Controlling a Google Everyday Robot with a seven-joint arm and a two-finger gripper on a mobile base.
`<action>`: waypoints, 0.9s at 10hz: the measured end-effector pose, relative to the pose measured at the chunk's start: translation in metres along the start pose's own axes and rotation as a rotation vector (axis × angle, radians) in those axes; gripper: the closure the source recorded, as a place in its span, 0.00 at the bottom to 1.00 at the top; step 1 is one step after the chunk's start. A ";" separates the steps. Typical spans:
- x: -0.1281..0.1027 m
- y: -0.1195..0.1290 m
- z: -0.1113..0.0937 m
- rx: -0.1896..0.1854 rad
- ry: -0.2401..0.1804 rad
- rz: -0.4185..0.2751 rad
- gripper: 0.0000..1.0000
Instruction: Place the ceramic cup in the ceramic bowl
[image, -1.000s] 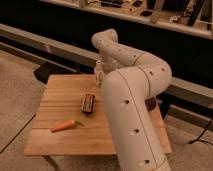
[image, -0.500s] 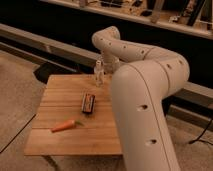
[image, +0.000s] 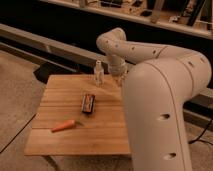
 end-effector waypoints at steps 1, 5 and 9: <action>0.006 -0.007 0.002 0.003 0.002 0.014 1.00; 0.021 -0.024 0.012 0.006 0.009 0.049 1.00; 0.032 -0.041 0.021 0.020 0.016 0.086 1.00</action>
